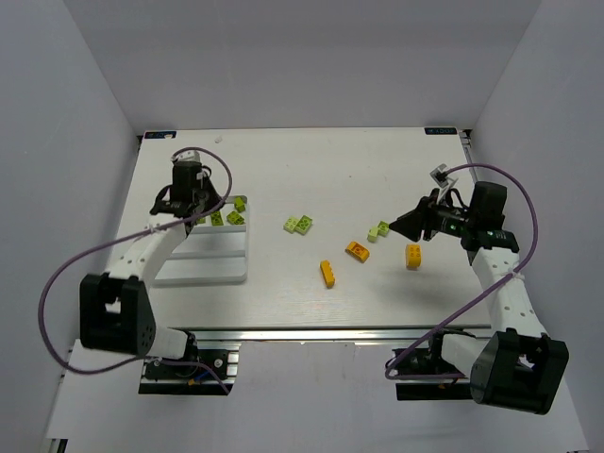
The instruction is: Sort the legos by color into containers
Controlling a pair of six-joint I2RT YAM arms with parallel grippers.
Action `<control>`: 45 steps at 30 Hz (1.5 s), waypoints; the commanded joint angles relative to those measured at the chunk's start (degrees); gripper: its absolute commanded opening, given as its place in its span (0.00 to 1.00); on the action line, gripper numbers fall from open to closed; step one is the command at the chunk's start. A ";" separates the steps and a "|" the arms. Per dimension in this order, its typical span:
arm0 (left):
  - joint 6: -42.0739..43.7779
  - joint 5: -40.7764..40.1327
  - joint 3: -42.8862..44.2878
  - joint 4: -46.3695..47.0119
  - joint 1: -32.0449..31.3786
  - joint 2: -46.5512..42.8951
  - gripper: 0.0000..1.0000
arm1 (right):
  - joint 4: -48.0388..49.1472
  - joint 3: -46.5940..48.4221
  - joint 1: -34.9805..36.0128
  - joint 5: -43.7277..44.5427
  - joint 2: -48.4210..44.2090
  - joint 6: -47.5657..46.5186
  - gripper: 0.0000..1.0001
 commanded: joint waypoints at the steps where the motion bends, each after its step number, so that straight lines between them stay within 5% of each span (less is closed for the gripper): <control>1: -0.61 19.84 -5.61 12.86 -1.98 -7.22 0.21 | 0.22 1.42 3.95 9.21 -1.00 -4.80 0.54; 3: -1.06 25.11 -6.07 13.77 -3.56 -6.00 0.26 | 1.55 1.07 7.12 18.59 -1.26 -6.12 0.63; 6: -0.19 25.84 -4.94 12.90 -7.95 -1.79 0.54 | 2.00 1.59 12.58 27.05 0.57 -7.44 0.85; 9: 1.39 22.43 -2.30 10.00 -12.78 2.42 0.67 | 0.85 2.74 14.77 30.59 3.39 -8.14 0.89; 24: 15.01 -7.18 16.51 -7.49 -25.71 22.39 0.75 | 1.64 2.39 16.27 31.39 3.66 -7.97 0.89; 45: 22.58 -5.53 25.21 -9.95 -27.57 33.64 0.78 | 2.26 1.95 16.10 30.60 2.16 -7.97 0.89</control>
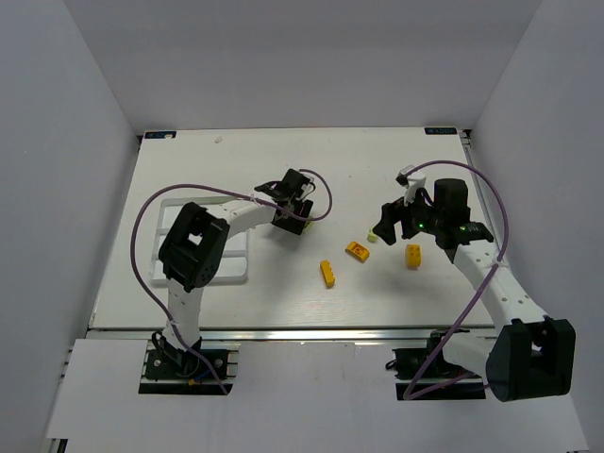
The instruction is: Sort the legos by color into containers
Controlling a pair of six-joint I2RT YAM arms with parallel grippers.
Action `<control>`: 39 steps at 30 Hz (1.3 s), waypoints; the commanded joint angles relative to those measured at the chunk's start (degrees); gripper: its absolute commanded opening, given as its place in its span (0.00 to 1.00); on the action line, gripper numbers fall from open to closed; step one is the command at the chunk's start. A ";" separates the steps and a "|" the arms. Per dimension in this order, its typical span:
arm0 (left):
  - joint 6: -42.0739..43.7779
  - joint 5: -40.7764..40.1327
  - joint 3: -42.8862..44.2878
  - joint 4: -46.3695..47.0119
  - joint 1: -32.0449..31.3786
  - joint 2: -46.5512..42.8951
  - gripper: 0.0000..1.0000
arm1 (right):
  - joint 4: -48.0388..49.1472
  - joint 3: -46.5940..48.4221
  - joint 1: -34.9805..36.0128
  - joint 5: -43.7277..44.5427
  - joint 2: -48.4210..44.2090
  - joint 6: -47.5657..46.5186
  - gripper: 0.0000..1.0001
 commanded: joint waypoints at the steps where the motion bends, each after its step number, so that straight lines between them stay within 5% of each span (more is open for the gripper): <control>1: 0.70 0.98 2.94 -0.36 -0.20 0.77 0.76 | 1.69 1.18 0.12 -0.42 -1.53 -0.45 0.89; 5: 0.43 0.72 4.08 0.61 -0.20 2.09 0.69 | 1.78 1.01 0.12 -0.59 -1.71 -0.54 0.89; 13: -0.88 0.71 3.92 0.26 -0.20 1.93 0.20 | 1.95 0.74 0.12 -0.68 -2.32 -0.63 0.89; 19: -4.92 -0.69 -2.66 2.44 1.38 -10.19 0.00 | 1.95 0.48 0.21 -0.68 -2.41 -0.89 0.88; 23: -8.96 -6.49 -9.16 3.68 3.75 -21.09 0.00 | 2.39 0.39 0.21 -0.15 -2.32 -1.59 0.84; 25: -10.19 -8.67 -10.59 2.12 5.77 -25.49 0.00 | 2.13 0.39 0.30 -0.59 -2.15 -1.68 0.76; 28: -13.01 -10.44 -11.38 -2.71 8.93 -27.00 0.00 | 1.60 0.65 0.30 -2.17 -1.88 -2.03 0.43; 29: -13.88 -10.71 -12.17 -3.60 9.55 -27.17 0.00 | 1.43 0.83 0.39 -2.44 -1.80 -2.03 0.14; 30: -14.33 -10.89 -12.61 -4.31 10.25 -27.35 0.00 | 1.08 0.92 0.30 -2.61 -1.88 -2.03 0.01; 39: -15.30 -9.66 -17.53 -6.60 16.14 -26.74 0.00 | 1.25 0.57 0.48 -3.05 -2.50 -1.59 0.00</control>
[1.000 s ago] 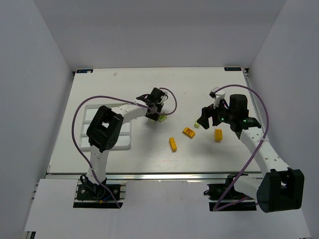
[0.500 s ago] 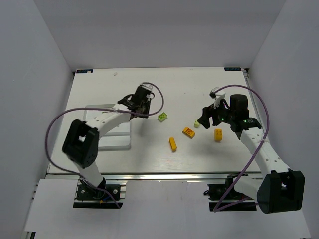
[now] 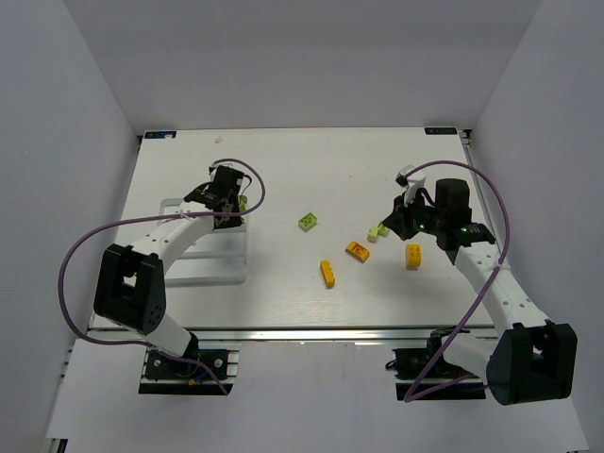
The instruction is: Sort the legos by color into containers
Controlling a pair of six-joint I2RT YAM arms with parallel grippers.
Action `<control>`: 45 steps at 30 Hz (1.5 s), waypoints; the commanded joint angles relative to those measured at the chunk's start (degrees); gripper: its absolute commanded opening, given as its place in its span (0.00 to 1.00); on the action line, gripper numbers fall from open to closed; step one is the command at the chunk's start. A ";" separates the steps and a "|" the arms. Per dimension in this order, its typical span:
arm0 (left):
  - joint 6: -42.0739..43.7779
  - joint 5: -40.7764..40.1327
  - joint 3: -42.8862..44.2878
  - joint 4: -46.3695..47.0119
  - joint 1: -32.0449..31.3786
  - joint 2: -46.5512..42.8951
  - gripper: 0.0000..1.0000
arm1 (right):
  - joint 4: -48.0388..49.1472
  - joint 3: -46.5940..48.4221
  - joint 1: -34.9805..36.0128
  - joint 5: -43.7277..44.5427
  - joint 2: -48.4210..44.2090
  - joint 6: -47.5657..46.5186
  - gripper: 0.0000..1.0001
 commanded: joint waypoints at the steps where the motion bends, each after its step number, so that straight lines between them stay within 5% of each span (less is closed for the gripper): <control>1: -1.22 -0.08 -0.96 -1.11 1.22 0.28 0.00 | 1.38 0.59 0.63 -1.13 -1.17 -0.06 0.00; 4: -1.57 0.97 -1.85 -0.67 2.62 1.60 0.03 | 1.29 0.59 0.45 -1.22 -0.99 -0.06 0.04; 8: -1.57 2.73 -2.55 -0.06 3.15 2.92 0.20 | 1.21 0.76 0.45 -1.13 -0.55 -0.24 0.37; 11: -1.57 3.43 -2.81 -0.06 3.15 3.36 0.30 | 0.77 0.94 0.63 -1.39 0.06 -0.68 0.52; 13: -1.40 3.87 -2.64 0.12 3.15 3.45 0.41 | 0.50 1.20 0.80 -1.83 0.68 -1.20 0.59; 14: -1.40 4.05 -2.38 0.03 3.15 3.53 0.54 | 0.07 1.20 0.80 -2.01 0.86 -1.38 0.65; 19: -1.40 4.57 -2.03 -0.06 3.15 2.49 0.77 | -0.20 1.03 2.03 -3.94 1.65 -2.61 0.74; 27: -0.61 10.09 -2.97 2.30 1.75 -6.81 0.73 | 2.17 -0.11 4.84 -0.08 2.35 -4.02 0.84; 31: 0.18 23.88 -11.33 13.64 1.75 -18.77 0.17 | 2.44 1.11 7.57 4.66 6.39 -6.65 0.85; 32: 0.36 26.00 -12.39 16.53 1.75 -21.75 0.15 | 2.26 1.73 8.01 6.76 7.61 -7.44 0.86; 33: 0.97 29.50 -13.44 17.42 1.75 -22.73 0.16 | 2.09 3.30 8.01 7.74 9.71 -7.71 0.86; 38: 3.96 34.37 -16.09 18.84 1.75 -25.81 0.60 | -0.98 9.19 7.66 8.99 16.22 -10.86 0.86; 41: 6.24 34.64 -16.61 18.66 1.75 -29.31 0.73 | -4.14 14.02 8.01 6.71 19.56 -15.59 0.83; 45: 6.07 34.89 -17.92 18.92 1.75 -32.58 0.76 | -5.29 16.14 8.19 3.02 21.42 -19.21 0.81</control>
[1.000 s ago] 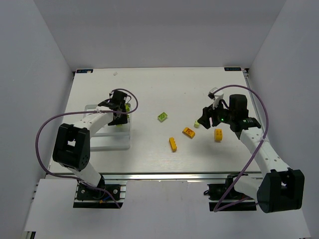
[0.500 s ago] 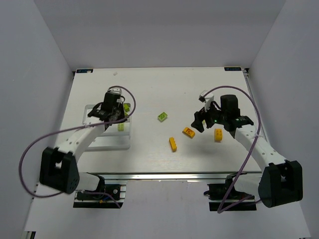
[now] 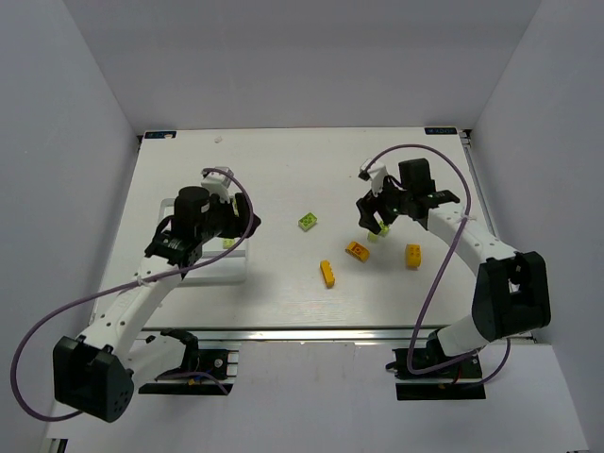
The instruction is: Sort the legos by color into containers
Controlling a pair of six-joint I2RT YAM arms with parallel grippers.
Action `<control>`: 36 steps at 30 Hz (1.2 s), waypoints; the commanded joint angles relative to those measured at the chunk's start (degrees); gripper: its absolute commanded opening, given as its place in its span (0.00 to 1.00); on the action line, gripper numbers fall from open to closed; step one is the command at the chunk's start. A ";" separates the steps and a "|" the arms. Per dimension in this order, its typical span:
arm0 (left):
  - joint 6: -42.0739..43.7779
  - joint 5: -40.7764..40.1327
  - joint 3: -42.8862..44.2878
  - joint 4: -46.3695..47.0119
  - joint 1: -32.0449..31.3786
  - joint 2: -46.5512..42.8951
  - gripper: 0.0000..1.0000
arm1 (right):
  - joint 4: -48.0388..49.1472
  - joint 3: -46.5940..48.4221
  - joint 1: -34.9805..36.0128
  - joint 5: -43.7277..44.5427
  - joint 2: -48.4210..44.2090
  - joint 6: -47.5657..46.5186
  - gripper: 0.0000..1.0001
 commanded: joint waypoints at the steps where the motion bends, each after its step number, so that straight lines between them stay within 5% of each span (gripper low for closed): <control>1: 1.24 2.46 -1.23 2.12 -0.09 -5.35 0.76 | -3.37 4.01 0.49 -4.27 2.18 -6.26 0.80; 14: 1.42 0.62 -1.32 1.86 -0.09 -8.70 0.76 | -11.72 7.97 1.55 -2.44 7.90 -21.64 0.65; 36: 1.86 -1.93 -1.59 1.51 0.44 -8.43 0.77 | -17.00 13.51 1.64 5.21 18.45 -24.02 0.72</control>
